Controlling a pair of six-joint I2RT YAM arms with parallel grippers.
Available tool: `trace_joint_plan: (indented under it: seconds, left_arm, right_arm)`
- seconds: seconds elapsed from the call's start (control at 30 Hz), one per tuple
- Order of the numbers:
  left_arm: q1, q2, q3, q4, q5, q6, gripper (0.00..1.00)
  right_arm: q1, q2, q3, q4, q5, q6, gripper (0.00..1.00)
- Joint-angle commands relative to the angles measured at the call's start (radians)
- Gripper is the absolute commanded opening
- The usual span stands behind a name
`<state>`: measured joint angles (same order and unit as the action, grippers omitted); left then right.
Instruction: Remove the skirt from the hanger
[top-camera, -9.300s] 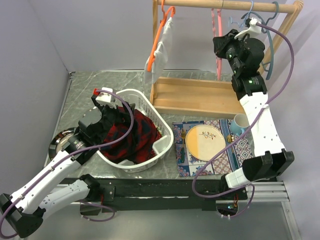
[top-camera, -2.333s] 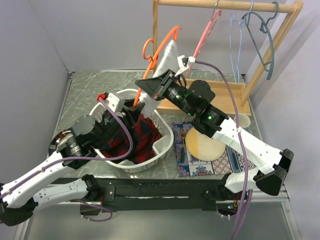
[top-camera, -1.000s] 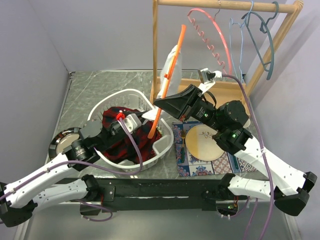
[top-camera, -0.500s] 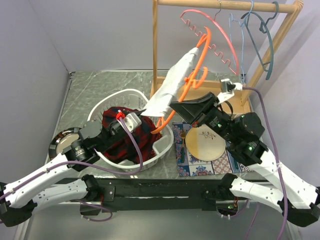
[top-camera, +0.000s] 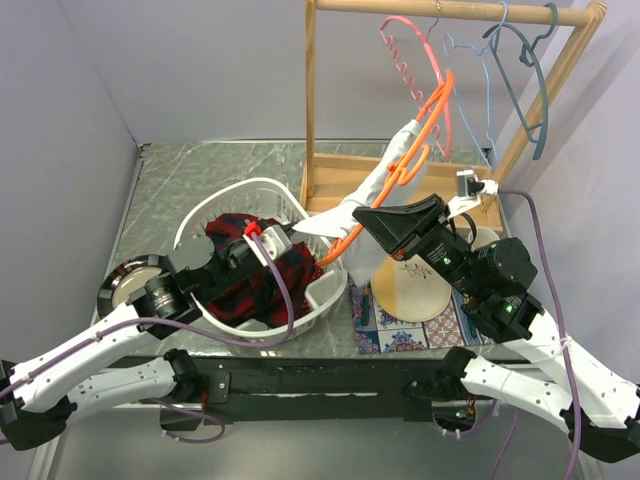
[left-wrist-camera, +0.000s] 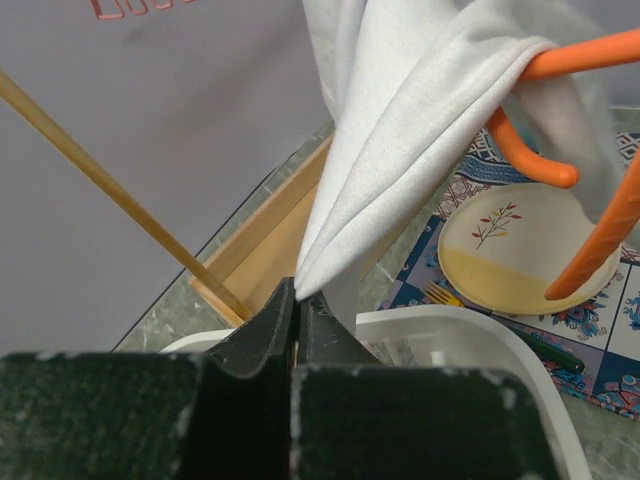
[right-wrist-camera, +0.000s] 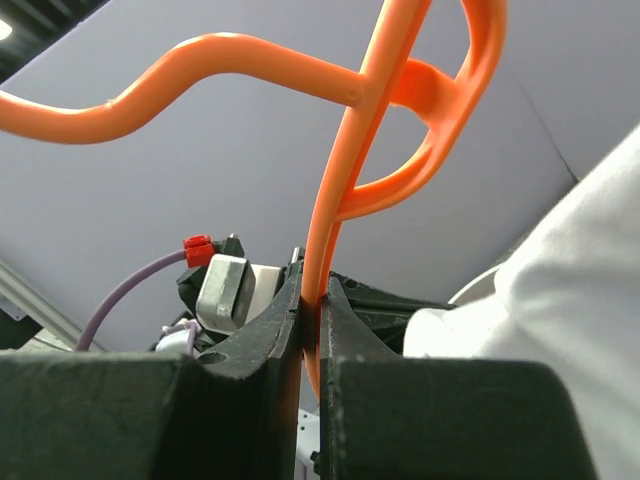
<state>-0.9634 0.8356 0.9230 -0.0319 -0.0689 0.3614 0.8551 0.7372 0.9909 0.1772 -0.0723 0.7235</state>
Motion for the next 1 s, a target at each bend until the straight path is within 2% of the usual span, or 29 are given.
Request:
trace_joint_plan:
  seconds: [0.0,0.1,0.27,0.4,0.57,0.73,0.97]
  left_arm:
    - [0.006,0.0,0.05,-0.007,0.015,0.004,0.01]
    - [0.006,-0.007,0.048,0.001,0.008,-0.002,0.01]
    - [0.009,-0.058,-0.001,0.142,-0.268,-0.001,0.01]
    - [0.008,-0.127,-0.018,0.231,-0.39,-0.002,0.01]
    - [0.009,-0.171,0.118,0.196,-0.491,-0.041,0.01]
    - [0.008,-0.144,0.299,0.101,-0.581,-0.03,0.01]
    - [0.008,-0.102,0.445,0.053,-0.686,-0.006,0.01]
  right_arm:
    - [-0.002,0.001,0.003,0.111,-0.021,-0.01,0.0]
    - [-0.002,0.01,0.003,0.125,-0.038,-0.004,0.0]
    - [-0.001,-0.008,-0.014,0.091,0.009,-0.029,0.0]
    - [-0.001,-0.027,-0.028,0.051,0.048,-0.05,0.0]
    - [-0.002,-0.032,-0.02,-0.034,0.066,-0.101,0.0]
    - [-0.002,-0.07,-0.031,-0.083,0.114,-0.144,0.0]
    - [-0.002,-0.124,-0.061,-0.108,0.128,-0.167,0.0]
